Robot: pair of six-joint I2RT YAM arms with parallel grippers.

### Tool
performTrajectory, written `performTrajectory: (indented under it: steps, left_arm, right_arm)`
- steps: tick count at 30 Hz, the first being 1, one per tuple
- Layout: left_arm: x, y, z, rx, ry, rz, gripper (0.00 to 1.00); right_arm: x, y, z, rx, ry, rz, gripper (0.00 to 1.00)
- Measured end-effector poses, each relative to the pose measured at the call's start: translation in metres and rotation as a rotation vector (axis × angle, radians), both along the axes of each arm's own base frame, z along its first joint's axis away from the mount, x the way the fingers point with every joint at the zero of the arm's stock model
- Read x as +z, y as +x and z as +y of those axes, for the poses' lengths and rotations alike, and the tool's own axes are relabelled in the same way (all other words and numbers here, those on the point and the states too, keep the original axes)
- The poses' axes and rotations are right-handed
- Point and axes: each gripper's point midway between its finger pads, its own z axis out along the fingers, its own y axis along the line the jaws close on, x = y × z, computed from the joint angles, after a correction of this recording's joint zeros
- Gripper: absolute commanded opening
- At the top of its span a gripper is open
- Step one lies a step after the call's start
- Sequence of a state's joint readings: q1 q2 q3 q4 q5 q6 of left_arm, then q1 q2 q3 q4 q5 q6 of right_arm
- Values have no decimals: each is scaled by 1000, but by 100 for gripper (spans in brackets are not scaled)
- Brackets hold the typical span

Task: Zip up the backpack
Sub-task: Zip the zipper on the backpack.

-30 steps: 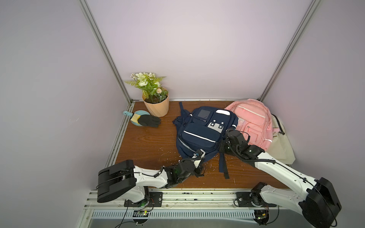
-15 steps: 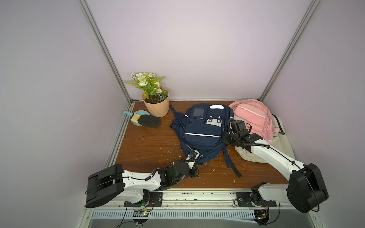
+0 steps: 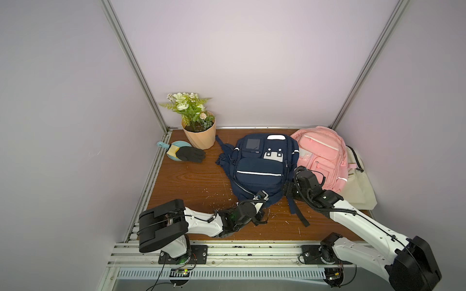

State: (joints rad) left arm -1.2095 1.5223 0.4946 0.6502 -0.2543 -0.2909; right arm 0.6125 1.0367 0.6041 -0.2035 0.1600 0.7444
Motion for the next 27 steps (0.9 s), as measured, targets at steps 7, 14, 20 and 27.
performTrajectory:
  steps: [7,14,20,27]
  left_arm:
    - [-3,-3,3,-6,-5,1,0]
    - [-4,-3,5,3,0,-4,0]
    - [2,0,12,31,-1,-19,0]
    - [4,0,32,57,-12,-20,0]
  right_arm:
    - [5,-6,28,40,77,-8,63]
    - [-17,0,33,11,67,44,43]
    - [-19,1,15,-56,-2,30,12]
    - [-9,1,9,-56,-68,0,0]
